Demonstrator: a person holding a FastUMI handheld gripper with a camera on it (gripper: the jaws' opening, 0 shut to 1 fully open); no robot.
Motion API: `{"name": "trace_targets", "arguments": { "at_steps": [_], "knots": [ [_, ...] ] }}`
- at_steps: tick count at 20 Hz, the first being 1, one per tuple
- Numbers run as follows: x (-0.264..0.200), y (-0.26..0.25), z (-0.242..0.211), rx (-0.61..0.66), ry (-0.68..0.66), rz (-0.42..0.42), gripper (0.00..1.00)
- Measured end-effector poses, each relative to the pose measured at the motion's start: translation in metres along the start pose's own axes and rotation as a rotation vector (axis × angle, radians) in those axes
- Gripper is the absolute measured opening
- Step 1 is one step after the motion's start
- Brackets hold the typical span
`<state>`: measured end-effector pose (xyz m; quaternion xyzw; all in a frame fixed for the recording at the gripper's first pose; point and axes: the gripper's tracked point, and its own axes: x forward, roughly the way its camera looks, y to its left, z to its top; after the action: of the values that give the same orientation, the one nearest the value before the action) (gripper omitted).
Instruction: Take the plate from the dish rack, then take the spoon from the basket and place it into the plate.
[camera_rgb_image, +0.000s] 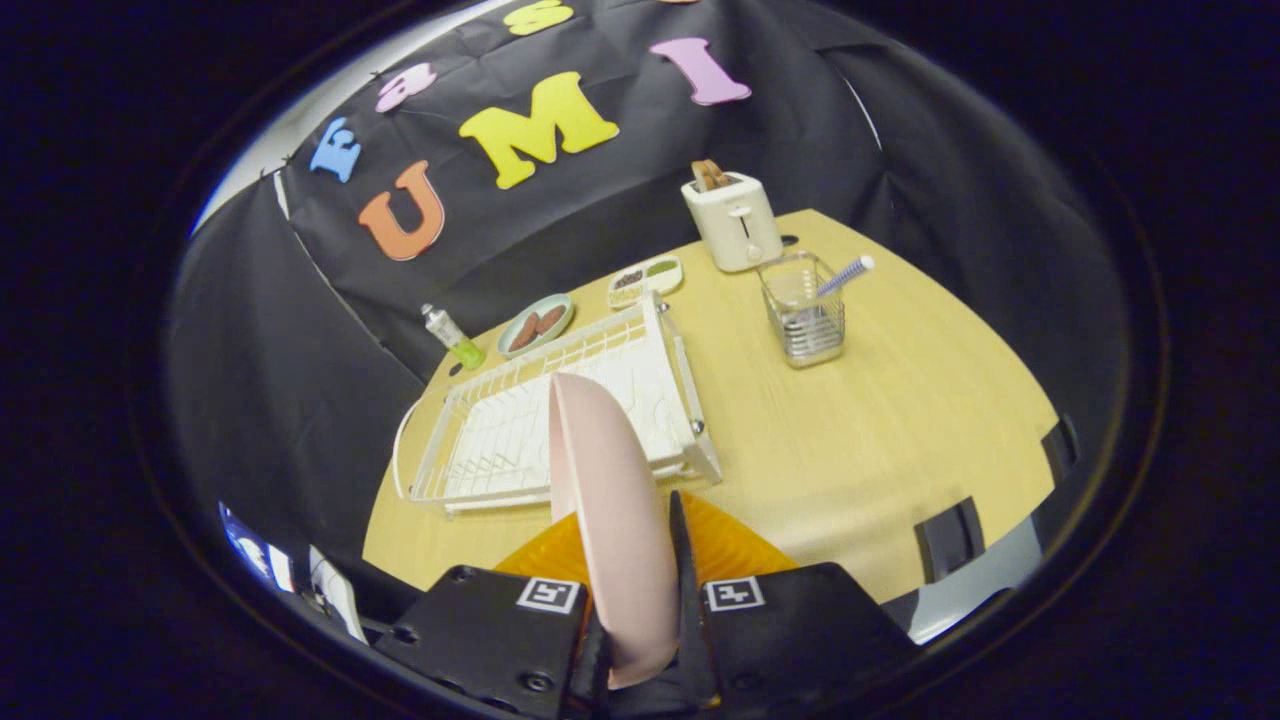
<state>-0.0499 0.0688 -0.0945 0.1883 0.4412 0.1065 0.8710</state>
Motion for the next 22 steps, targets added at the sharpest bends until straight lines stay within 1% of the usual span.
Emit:
{"name": "trace_targets", "arguments": {
  "at_steps": [5, 9, 11, 14, 17, 19, 21, 22],
  "knots": [
    [0.021, -0.003, -0.039, 0.037, 0.062, 0.067, 0.32],
    [0.048, -0.003, -0.055, 0.188, 0.098, 0.147, 0.32],
    [0.058, -0.008, -0.060, 0.232, 0.099, 0.151, 0.32],
    [0.068, -0.003, -0.071, 0.308, 0.125, 0.198, 0.33],
    [0.074, -0.003, -0.073, 0.311, 0.126, 0.197, 0.34],
    [0.080, -0.003, -0.073, 0.299, 0.124, 0.190, 0.37],
    [0.083, -0.003, -0.070, 0.283, 0.119, 0.186, 0.45],
    [0.084, -0.002, -0.068, 0.275, 0.112, 0.189, 0.54]
  ]
}}
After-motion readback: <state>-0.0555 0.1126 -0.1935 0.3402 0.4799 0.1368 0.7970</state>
